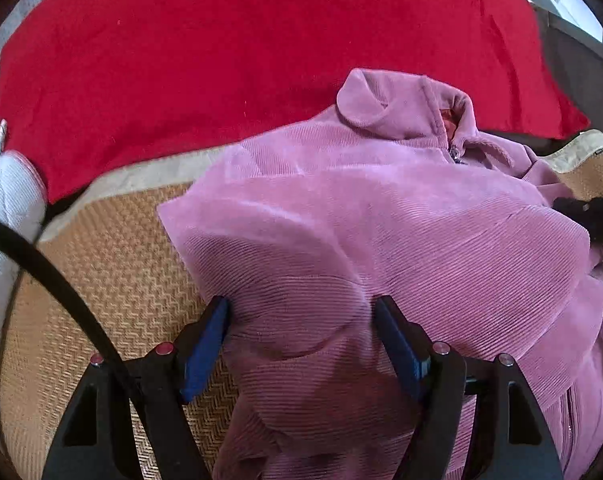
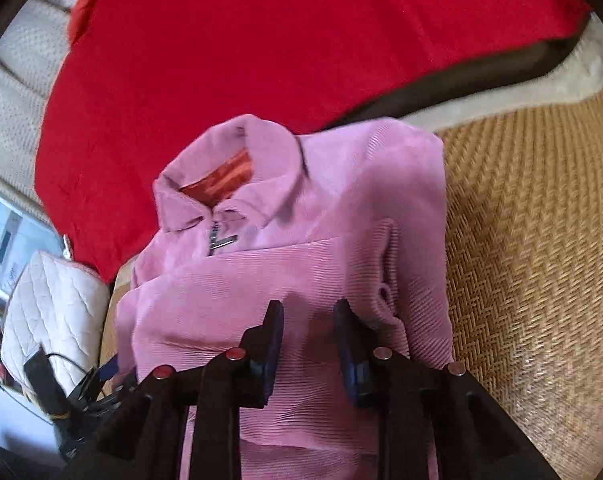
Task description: Fold large clothes
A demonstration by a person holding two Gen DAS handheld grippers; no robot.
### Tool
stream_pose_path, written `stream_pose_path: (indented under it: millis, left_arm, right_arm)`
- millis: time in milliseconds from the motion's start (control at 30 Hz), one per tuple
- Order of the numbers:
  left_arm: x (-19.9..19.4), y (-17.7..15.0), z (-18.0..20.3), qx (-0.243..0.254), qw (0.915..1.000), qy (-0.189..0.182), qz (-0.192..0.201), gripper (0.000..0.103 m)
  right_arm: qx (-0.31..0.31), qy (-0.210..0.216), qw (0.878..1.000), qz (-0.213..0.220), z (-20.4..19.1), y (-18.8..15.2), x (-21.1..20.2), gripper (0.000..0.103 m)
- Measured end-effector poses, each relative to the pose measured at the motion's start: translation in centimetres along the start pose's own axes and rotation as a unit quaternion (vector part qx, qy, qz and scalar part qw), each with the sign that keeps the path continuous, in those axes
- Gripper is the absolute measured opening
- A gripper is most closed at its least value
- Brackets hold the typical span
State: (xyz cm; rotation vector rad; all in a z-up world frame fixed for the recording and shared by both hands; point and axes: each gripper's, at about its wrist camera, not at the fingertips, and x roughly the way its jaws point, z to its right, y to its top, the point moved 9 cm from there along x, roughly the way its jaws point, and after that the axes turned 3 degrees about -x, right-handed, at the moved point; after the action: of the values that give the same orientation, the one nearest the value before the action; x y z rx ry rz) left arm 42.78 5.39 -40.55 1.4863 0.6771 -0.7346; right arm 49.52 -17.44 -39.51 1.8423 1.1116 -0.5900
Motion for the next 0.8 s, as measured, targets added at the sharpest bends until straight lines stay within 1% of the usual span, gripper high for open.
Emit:
stream_pose_path:
  millis: [33,67,100,167,267,333,400,500,533,600,733,800]
  left_arm:
    - [-0.3,0.1,0.2,0.006,1.0,0.002,0.004,0.075]
    - [-0.6,0.2,0.4,0.009,0.9999,0.002,0.009,0.075]
    - [-0.9,0.2,0.5,0.012,0.9998,0.004,0.014,0.075]
    - [-1.3,0.1,0.9,0.019,0.9996,0.011,0.018,0.075]
    - [-1.5,-0.1,1.2,0.032,0.9988,0.027,0.025,0.075]
    - [-1.6,-0.1,1.3,0.033,0.9986,0.029,0.028,0.075]
    - [-1.6,0.0,1.3,0.035,0.9984,0.033,0.03,0.075]
    - [-1.6,-0.1,1.4,0.036,0.9983,0.035,0.03,0.075]
    - [-1.6,-0.2,1.4,0.036,0.9982,0.036,0.031,0.075]
    - [-1.6,-0.2,1.3,0.035,0.9982,0.038,0.032,0.075]
    - [-1.5,-0.1,1.3,0.033,0.9981,0.039,0.035,0.075]
    - [-1.7,0.1,1.4,0.032,0.9978,0.039,0.043,0.075]
  right_arm:
    - [-0.007,0.006,1.0,0.008,-0.3,0.2,-0.8,0.031]
    - [-0.014,0.018,0.999,0.027,-1.0,0.4,-1.8,0.031]
    - [-0.019,0.026,0.999,0.032,-1.3,0.4,-2.3,0.031]
    - [-0.041,0.059,0.997,0.035,-3.0,0.1,-3.5,0.031]
    - [-0.078,0.073,0.994,0.029,-5.4,-0.8,-3.7,0.031]
    - [-0.099,0.07,0.993,0.014,-6.4,-2.2,-2.6,0.031]
    - [-0.108,0.058,0.993,0.0,-6.3,-2.9,-1.4,0.031]
    - [-0.109,0.03,0.992,-0.048,-5.4,-4.5,1.5,0.031]
    - [-0.108,0.031,0.993,-0.04,-5.4,-4.3,1.5,0.031]
    - [-0.111,0.03,0.992,-0.045,-5.6,-4.1,1.0,0.031]
    - [-0.107,0.067,0.992,-0.008,-6.8,-3.0,-1.3,0.031]
    - [-0.109,0.076,0.991,0.007,-7.2,-2.5,-2.1,0.031]
